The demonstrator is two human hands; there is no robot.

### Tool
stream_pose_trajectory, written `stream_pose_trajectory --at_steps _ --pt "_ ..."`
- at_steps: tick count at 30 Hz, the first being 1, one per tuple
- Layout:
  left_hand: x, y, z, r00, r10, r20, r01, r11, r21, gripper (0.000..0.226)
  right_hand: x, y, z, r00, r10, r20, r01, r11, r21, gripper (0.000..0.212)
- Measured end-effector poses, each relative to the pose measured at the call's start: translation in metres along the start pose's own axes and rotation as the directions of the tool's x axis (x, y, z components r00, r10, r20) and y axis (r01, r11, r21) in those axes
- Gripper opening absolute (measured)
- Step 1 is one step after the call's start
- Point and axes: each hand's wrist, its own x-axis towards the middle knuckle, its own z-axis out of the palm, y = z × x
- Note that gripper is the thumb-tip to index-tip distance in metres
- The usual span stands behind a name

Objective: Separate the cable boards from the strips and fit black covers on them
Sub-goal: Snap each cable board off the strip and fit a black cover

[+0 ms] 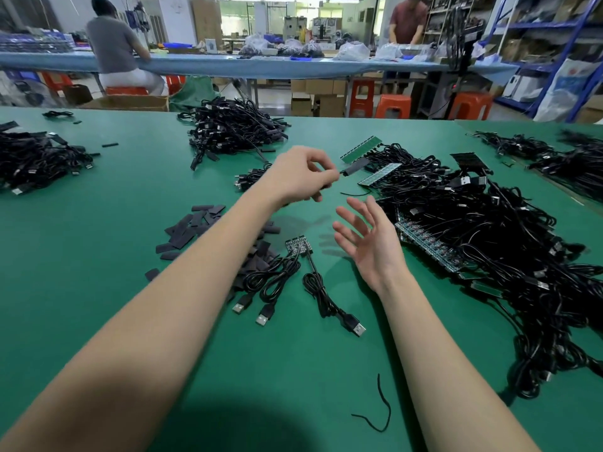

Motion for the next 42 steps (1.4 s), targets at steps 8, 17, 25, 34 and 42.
stream_pose_trajectory --at_steps 8,17,25,34,42 --pt "0.057 -0.069 -0.017 0.998 -0.053 0.034 0.023 0.807 0.590 0.011 0.007 0.005 0.005 1.000 -0.014 0.000 0.014 0.985 -0.174 0.026" --pt "0.078 -0.104 -0.027 0.999 0.039 0.035 -0.052 0.603 0.796 0.014 0.012 0.009 0.005 1.000 -0.019 0.016 0.022 0.961 -0.276 0.020" --pt "0.069 -0.124 -0.015 0.998 0.006 -0.067 0.046 0.665 0.746 0.017 0.013 0.008 0.006 1.000 0.006 0.024 0.001 0.953 -0.302 0.019" --pt "0.032 -0.088 0.007 0.985 -0.027 -0.168 0.101 0.890 0.444 0.014 0.009 0.010 0.023 0.986 -0.146 0.081 0.155 0.618 -0.770 0.011" --pt "-0.042 -0.071 0.024 0.962 -0.180 -0.204 0.199 0.977 0.075 0.013 0.012 0.011 0.036 0.999 -0.049 0.014 0.026 0.262 -0.965 0.013"
